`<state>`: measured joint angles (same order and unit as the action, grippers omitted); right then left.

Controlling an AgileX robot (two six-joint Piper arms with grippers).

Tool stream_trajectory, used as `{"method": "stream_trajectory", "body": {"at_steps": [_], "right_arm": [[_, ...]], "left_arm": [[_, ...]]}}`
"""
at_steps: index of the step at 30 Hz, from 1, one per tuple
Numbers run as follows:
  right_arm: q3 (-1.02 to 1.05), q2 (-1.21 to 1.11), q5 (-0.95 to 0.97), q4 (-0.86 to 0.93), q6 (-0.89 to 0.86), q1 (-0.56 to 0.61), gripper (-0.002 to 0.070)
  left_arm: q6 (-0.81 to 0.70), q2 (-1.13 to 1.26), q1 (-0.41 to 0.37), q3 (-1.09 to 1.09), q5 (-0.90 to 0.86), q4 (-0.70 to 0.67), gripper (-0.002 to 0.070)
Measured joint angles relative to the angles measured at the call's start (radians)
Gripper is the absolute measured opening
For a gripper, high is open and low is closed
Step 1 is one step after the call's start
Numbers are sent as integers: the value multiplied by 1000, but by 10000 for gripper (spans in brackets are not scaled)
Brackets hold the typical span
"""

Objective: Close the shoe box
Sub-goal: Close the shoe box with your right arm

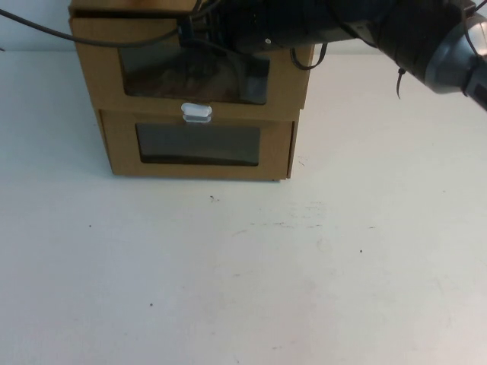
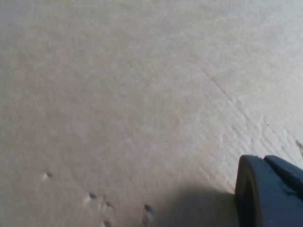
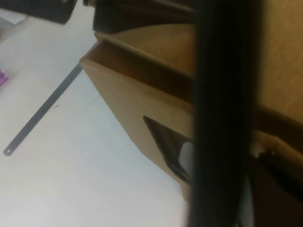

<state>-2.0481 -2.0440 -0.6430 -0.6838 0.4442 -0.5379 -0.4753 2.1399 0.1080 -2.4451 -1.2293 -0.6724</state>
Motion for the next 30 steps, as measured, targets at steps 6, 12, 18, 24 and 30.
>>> {"method": "stream_trajectory", "body": {"at_steps": [6,12,18,24,30], "right_arm": [[-7,-8,8,6,-4,6,-12],[-7,-10,7,0,-6,8,-13],[-17,-8,-35,-20,3,15,-12],[-17,21,-64,129,-15,-44,-12],[-9,66,-116,345,-93,-119,-11]], "left_arm": [[2,0,0,0,0,-1,-5],[9,0,0,0,-4,-12,-5],[5,0,0,-29,-23,-24,-5],[5,0,0,-60,-28,-24,-5],[5,0,0,-60,-29,35,-5]]}}
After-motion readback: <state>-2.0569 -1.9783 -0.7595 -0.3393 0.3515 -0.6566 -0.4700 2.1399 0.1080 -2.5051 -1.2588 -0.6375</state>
